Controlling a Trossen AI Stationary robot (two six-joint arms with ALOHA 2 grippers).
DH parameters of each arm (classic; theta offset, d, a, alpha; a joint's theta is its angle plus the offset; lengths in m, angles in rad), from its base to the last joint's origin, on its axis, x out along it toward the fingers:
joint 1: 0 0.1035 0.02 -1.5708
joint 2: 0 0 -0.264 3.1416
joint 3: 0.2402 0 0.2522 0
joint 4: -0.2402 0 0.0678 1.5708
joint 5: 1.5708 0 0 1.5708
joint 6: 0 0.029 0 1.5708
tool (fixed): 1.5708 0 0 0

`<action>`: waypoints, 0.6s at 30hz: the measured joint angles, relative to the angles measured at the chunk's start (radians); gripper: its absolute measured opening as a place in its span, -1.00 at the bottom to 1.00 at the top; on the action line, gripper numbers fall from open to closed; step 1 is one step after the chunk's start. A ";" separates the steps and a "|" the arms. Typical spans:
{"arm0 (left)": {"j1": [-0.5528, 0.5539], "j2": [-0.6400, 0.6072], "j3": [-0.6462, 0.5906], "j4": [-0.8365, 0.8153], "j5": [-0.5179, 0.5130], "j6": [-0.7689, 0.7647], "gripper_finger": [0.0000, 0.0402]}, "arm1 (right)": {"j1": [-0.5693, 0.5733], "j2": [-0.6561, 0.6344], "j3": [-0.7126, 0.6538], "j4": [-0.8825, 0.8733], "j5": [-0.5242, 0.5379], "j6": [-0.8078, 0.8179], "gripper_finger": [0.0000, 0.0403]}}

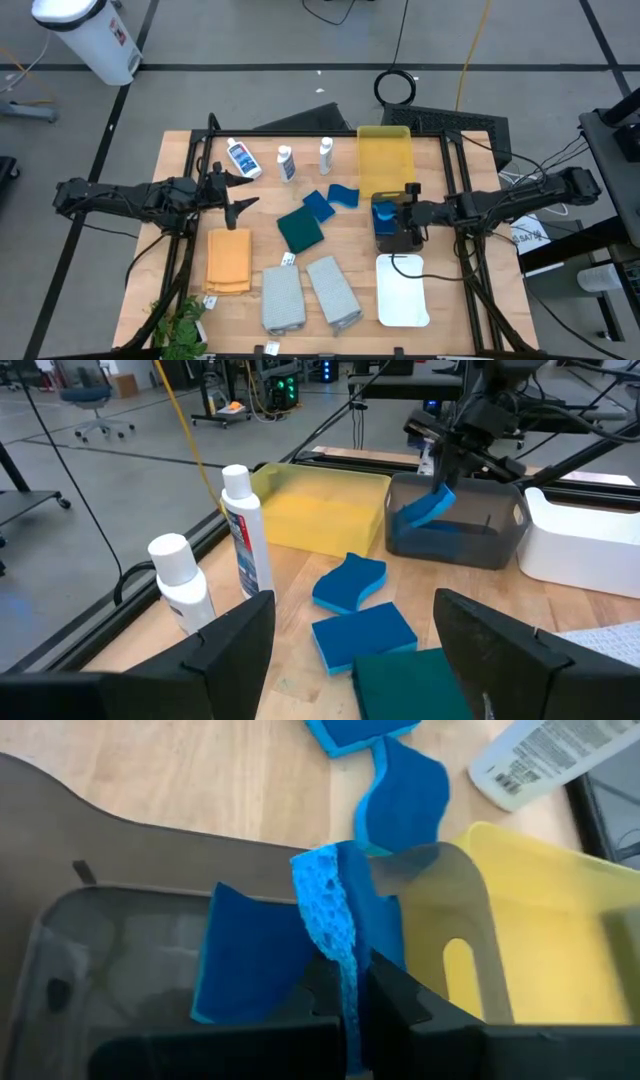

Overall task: Pick & Place Kitchen Items
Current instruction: Put the blue sponge into the black bin

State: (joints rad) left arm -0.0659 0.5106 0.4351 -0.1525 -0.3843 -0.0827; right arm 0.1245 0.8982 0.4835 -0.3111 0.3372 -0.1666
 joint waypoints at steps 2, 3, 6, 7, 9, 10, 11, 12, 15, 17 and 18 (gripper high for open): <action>0.000 0.000 0.000 0.000 0.000 0.000 0.39 | -0.001 0.000 0.000 0.000 -0.002 0.006 -0.99; 0.000 0.000 0.000 0.000 0.000 0.000 0.39 | -0.001 0.000 0.000 0.000 -0.002 0.008 -0.99; 0.000 0.000 0.000 0.000 0.000 0.000 0.38 | -0.001 0.000 0.000 0.000 -0.002 0.009 -0.99; 0.000 0.000 0.000 0.000 0.000 0.000 0.39 | -0.001 0.000 0.000 0.000 -0.002 0.012 -0.99; 0.000 0.000 0.000 0.000 0.000 0.000 0.39 | -0.001 0.000 0.000 0.000 -0.002 0.023 -0.99; 0.000 0.000 0.000 0.000 0.000 0.000 0.39 | -0.001 0.000 0.000 0.000 -0.002 0.024 -0.99; 0.000 0.000 0.000 0.000 0.000 0.000 0.39 | -0.001 0.000 0.000 0.000 -0.003 0.024 -0.99; 0.000 0.000 0.000 0.000 0.000 0.000 0.39 | -0.001 0.000 0.000 0.000 -0.003 0.024 -0.99; 0.000 0.000 0.000 0.000 0.000 0.000 0.39 | -0.001 0.000 0.000 0.000 -0.009 0.025 -0.99; 0.000 0.000 0.000 0.000 0.000 0.000 0.39 | -0.002 0.000 0.000 0.000 -0.035 0.033 -0.99; 0.000 0.000 0.000 0.000 0.000 0.000 0.39 | -0.002 0.000 0.000 0.000 -0.052 0.038 -0.99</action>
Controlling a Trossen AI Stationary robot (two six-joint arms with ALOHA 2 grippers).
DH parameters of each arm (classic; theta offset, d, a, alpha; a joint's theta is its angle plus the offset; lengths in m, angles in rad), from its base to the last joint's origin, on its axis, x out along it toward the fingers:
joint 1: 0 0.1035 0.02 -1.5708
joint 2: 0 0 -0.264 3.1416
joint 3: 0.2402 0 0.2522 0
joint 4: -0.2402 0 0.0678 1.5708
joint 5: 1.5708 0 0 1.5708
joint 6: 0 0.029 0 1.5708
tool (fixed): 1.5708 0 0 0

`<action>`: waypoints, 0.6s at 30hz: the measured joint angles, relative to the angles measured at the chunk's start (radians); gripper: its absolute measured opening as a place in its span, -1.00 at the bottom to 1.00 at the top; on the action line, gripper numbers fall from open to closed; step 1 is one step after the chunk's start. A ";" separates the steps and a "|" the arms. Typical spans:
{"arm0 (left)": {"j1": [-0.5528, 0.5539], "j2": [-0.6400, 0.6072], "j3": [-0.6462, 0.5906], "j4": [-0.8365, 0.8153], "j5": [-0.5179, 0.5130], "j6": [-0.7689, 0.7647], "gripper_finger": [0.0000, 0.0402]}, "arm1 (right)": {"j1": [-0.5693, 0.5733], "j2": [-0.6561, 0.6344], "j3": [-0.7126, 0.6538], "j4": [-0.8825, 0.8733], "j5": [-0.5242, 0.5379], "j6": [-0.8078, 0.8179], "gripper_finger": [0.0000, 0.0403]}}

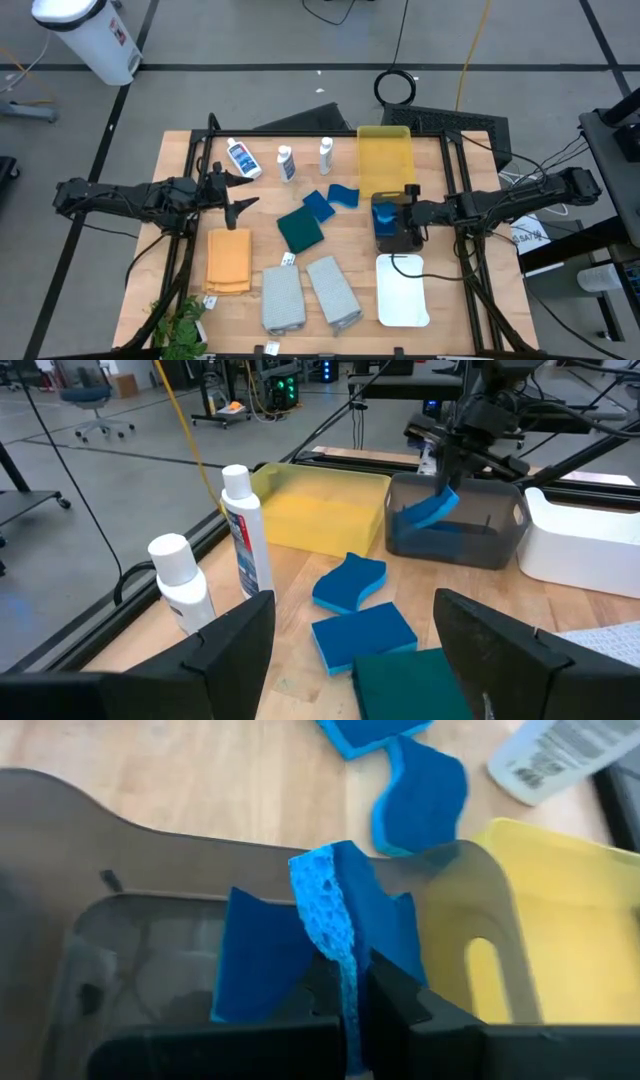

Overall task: Pick & Place Kitchen Items
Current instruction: Put the blue sponge into the black bin

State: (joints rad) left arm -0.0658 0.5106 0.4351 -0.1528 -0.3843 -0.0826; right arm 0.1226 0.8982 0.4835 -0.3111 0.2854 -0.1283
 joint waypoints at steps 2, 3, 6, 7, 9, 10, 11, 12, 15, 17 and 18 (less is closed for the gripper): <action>0.000 0.000 0.000 0.000 0.000 0.000 0.39 | 0.000 0.000 0.000 0.000 -0.029 0.012 -0.99; 0.000 0.000 0.000 0.000 0.000 0.000 0.39 | 0.000 0.000 0.000 0.000 -0.032 0.012 -0.99; 0.000 0.000 0.000 0.000 0.000 0.000 0.39 | 0.000 0.000 0.000 0.000 -0.030 0.012 -0.99; 0.000 0.000 0.000 0.000 0.000 0.000 0.39 | 0.000 0.000 0.000 0.000 -0.030 0.012 -0.99; 0.000 0.000 0.000 0.000 0.000 0.000 0.39 | 0.000 0.000 0.000 0.000 -0.030 0.012 -0.99; 0.000 0.000 0.000 0.000 0.000 0.000 0.39 | 0.000 0.000 0.000 0.000 -0.030 0.012 -0.99; 0.000 0.000 0.000 0.000 0.000 0.000 0.39 | 0.000 0.000 0.000 0.000 -0.030 0.012 -0.99; 0.000 0.000 0.000 0.000 0.000 0.000 0.39 | 0.000 0.000 0.000 0.000 -0.030 0.012 -0.99; 0.000 0.000 0.000 0.000 0.000 0.000 0.39 | 0.000 0.000 0.000 0.000 -0.030 0.013 -0.99; 0.000 0.000 0.000 0.000 0.000 0.000 0.38 | 0.000 0.000 0.000 0.000 -0.030 0.013 -0.99; 0.000 0.000 0.000 0.000 0.000 0.000 0.39 | 0.000 0.000 0.000 0.000 -0.030 0.019 -0.99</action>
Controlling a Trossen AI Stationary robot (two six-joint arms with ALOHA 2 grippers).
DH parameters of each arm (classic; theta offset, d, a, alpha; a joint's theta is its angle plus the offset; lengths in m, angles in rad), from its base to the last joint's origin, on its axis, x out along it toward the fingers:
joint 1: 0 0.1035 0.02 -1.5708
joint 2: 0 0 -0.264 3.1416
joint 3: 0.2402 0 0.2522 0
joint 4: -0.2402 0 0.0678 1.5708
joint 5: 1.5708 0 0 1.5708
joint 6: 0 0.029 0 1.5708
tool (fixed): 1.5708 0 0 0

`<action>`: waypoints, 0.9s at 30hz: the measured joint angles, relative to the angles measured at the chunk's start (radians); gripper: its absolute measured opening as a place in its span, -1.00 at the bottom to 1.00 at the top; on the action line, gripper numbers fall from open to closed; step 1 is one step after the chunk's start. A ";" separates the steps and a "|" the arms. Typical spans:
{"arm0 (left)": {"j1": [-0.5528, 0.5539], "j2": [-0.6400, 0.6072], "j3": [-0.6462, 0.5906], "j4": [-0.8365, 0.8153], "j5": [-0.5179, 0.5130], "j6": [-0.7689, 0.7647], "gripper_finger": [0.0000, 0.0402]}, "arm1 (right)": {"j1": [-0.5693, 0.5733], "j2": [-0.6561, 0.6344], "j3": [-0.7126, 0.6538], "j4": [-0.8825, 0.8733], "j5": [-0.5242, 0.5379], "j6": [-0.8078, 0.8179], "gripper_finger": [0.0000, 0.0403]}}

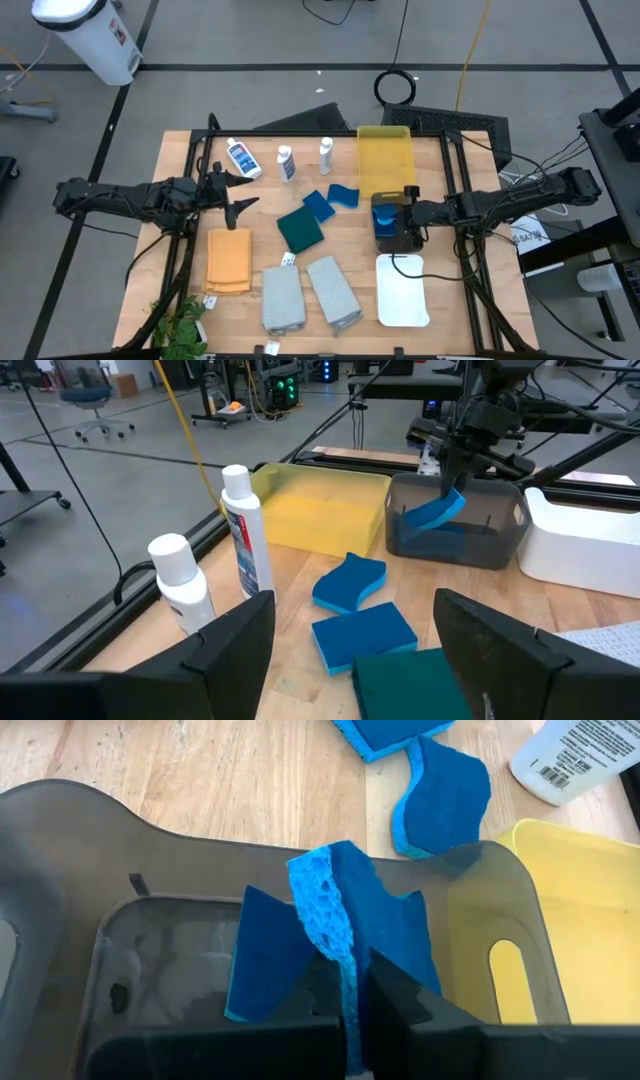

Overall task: Pick & Place Kitchen Items
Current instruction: Put the blue sponge into the black bin

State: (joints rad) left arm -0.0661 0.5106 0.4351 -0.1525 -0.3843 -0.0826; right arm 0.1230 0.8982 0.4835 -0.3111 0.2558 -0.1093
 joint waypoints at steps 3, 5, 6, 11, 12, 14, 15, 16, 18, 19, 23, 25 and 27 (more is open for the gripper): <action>0.000 0.000 0.000 0.000 0.000 0.000 0.39 | 0.000 0.000 0.000 0.000 0.000 0.032 -0.99; 0.000 0.000 0.000 0.000 0.000 0.000 0.39 | 0.000 0.000 0.000 0.000 0.000 0.044 -0.99; 0.000 0.000 0.000 0.000 0.000 0.000 0.39 | 0.000 0.000 0.000 0.000 0.000 0.045 -0.99; 0.000 0.000 0.000 0.000 0.000 0.000 0.39 | 0.000 0.000 0.000 0.000 -0.014 0.046 -0.99; 0.000 0.000 0.000 0.000 0.000 0.000 0.39 | 0.000 0.000 0.000 0.000 -0.030 0.046 -0.99; 0.000 0.000 0.000 0.000 0.000 0.000 0.39 | 0.000 0.000 0.000 0.000 -0.063 0.047 -0.99; 0.000 0.000 0.000 0.000 0.000 0.000 0.39 | 0.000 0.000 0.000 0.000 -0.077 0.047 -0.99; 0.000 0.000 0.000 0.000 0.000 0.000 0.39 | 0.000 0.000 0.000 0.000 -0.080 0.047 -0.99; 0.000 0.000 0.000 0.000 0.000 0.000 0.39 | 0.000 0.000 0.000 0.000 -0.077 0.050 -0.99; 0.000 0.000 0.000 0.000 0.000 0.000 0.39 | 0.000 0.000 0.000 0.000 -0.077 0.057 -0.99; 0.000 0.000 0.000 0.000 0.000 0.000 0.39 | -0.010 0.000 0.000 0.000 -0.077 0.071 -0.99; 0.000 0.000 0.000 0.000 0.000 0.000 0.39 | -0.023 0.000 0.000 0.001 -0.078 0.071 -0.99; 0.000 0.000 0.000 0.000 0.000 0.000 0.39 | -0.036 0.000 0.000 0.002 -0.078 0.072 -0.99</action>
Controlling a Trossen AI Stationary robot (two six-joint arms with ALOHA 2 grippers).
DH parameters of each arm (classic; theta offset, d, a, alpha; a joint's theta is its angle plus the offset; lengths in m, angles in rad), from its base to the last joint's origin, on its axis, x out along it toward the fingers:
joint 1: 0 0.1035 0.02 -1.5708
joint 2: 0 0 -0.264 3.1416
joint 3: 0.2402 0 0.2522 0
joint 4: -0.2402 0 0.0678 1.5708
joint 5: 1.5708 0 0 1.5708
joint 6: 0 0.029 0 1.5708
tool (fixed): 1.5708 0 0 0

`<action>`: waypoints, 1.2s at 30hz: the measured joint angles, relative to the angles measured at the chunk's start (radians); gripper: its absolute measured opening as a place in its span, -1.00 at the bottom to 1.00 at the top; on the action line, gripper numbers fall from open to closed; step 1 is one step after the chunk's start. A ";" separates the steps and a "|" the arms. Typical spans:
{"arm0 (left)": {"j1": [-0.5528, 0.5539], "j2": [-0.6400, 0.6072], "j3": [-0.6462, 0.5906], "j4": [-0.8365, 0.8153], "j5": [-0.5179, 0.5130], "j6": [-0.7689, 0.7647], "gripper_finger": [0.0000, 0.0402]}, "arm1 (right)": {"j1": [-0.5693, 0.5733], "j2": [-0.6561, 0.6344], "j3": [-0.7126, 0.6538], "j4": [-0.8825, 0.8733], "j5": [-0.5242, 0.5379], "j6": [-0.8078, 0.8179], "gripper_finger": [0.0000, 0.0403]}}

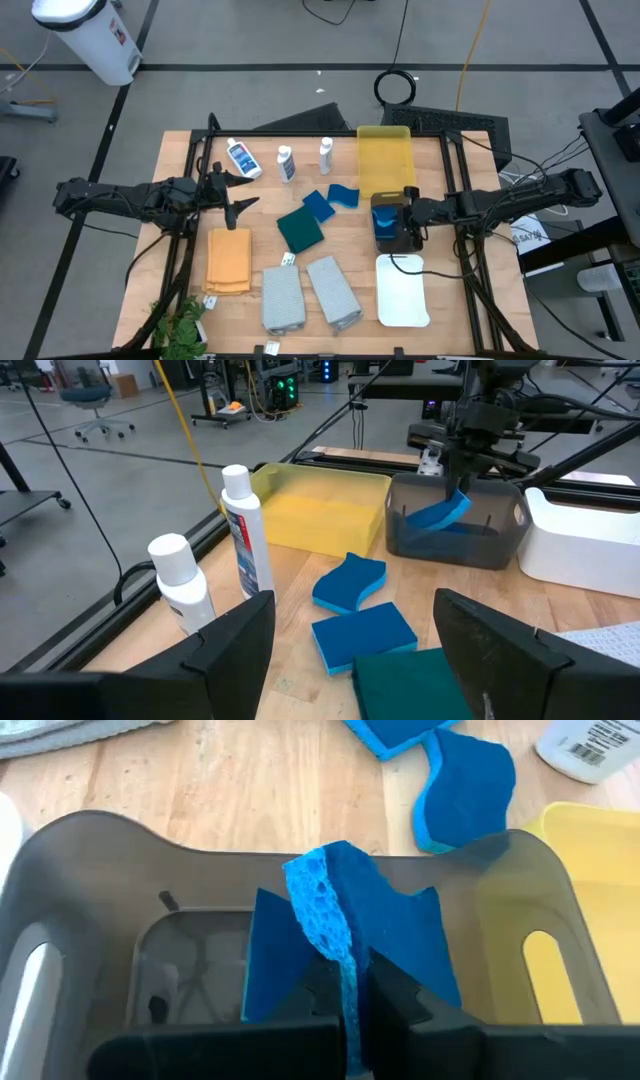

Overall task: Pick & Place Kitchen Items
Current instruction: Put the blue sponge into the black bin

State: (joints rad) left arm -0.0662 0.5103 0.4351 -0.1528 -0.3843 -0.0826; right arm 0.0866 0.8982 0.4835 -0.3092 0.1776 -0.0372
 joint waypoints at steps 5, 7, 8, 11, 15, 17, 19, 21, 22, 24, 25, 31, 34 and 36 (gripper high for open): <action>0.000 0.000 0.000 0.000 0.000 0.000 0.39 | -0.026 0.000 0.000 0.000 0.001 0.010 -0.99; 0.000 0.000 0.000 0.000 0.000 0.000 0.39 | -0.033 0.000 0.000 0.000 0.001 0.015 -0.99; 0.000 0.000 0.000 0.000 0.000 0.000 0.38 | -0.036 0.000 0.000 0.000 0.001 0.019 -0.99; 0.000 0.000 0.000 0.000 0.000 0.000 0.39 | -0.041 0.000 0.000 0.000 0.001 0.026 -0.99; 0.000 0.000 0.000 0.000 0.000 0.000 0.39 | -0.040 0.000 0.000 -0.001 0.001 0.026 -0.99; 0.000 0.000 0.000 0.000 0.000 0.000 0.39 | -0.040 0.000 0.000 -0.001 0.001 0.026 -0.99; 0.000 0.000 0.000 0.000 0.000 0.000 0.39 | -0.040 0.000 0.000 -0.001 0.002 0.026 -0.99; 0.000 0.000 0.000 0.000 0.000 0.000 0.39 | -0.040 0.000 0.000 -0.001 0.002 0.026 -0.99; 0.000 0.000 0.000 0.000 0.000 0.000 0.38 | -0.040 0.000 0.000 -0.001 0.002 0.026 -0.99; 0.000 0.000 0.000 0.000 0.000 0.000 0.39 | -0.040 0.000 0.000 -0.001 0.002 0.026 -0.99; 0.000 0.000 0.000 0.000 0.000 0.000 0.39 | -0.040 0.000 0.000 -0.001 0.002 0.026 -0.99; 0.000 0.000 0.000 0.000 0.000 0.000 0.39 | -0.040 0.000 0.000 0.020 0.002 0.026 -0.94; 0.000 0.000 0.000 0.000 0.000 0.000 0.39 | -0.040 0.000 0.000 0.035 0.002 0.026 -0.82; 0.000 0.000 0.000 0.000 0.000 0.000 0.39 | -0.040 0.000 0.000 0.041 0.001 0.026 -0.71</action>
State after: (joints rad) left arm -0.0662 0.5103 0.4351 -0.1524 -0.3844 -0.0826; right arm 0.0471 0.8982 0.4835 -0.2681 0.1784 -0.0109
